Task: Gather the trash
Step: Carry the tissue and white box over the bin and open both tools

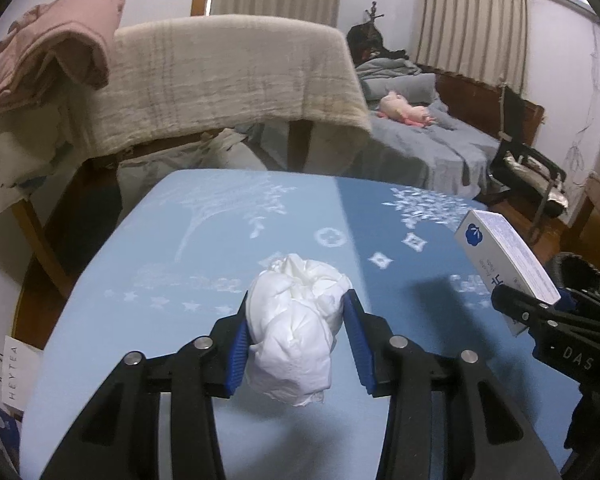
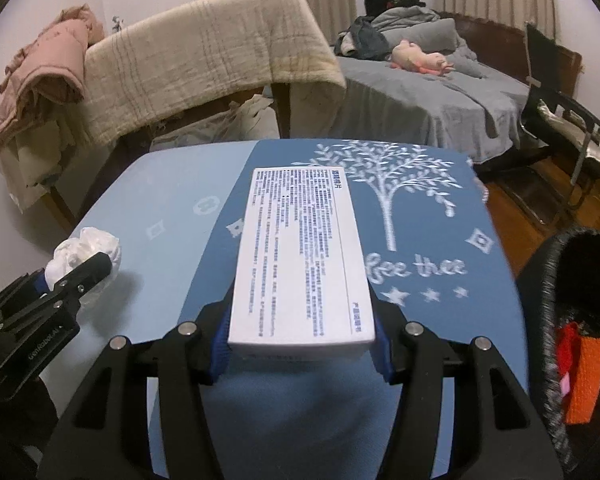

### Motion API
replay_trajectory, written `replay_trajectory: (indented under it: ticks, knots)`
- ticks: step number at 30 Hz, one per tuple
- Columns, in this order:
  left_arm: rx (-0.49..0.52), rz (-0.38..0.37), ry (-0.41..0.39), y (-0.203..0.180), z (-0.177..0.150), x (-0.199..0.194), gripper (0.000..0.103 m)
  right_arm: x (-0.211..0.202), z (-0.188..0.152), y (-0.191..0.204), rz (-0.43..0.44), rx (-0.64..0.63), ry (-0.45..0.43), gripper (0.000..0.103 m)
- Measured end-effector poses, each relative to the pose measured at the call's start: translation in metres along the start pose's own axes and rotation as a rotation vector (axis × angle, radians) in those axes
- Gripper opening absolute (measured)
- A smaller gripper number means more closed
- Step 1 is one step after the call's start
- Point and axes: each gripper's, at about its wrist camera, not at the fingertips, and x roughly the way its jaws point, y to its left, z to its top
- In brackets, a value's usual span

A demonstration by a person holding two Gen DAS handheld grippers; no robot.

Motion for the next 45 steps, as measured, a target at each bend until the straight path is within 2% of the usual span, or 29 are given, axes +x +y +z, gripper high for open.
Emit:
replay_trajectory:
  ticks: [10, 25, 36, 45]
  knots:
    - [0.052, -0.063, -0.035, -0.052, 0.0, -0.036, 0.044, -0.058, -0.021, -0.036, -0.015, 0.044, -0.049, 0.054]
    - [0.133, -0.152, -0.087, -0.123, -0.005, -0.088, 0.044, -0.133, -0.053, -0.088, -0.094, 0.108, -0.123, 0.054]
    - [0.19, -0.229, -0.139, -0.176, 0.001, -0.112, 0.044, -0.17, -0.064, -0.131, -0.155, 0.181, -0.192, 0.054]
    - [0.243, -0.312, -0.157, -0.227, 0.005, -0.113, 0.044, -0.188, -0.076, -0.174, -0.227, 0.248, -0.21, 0.054]
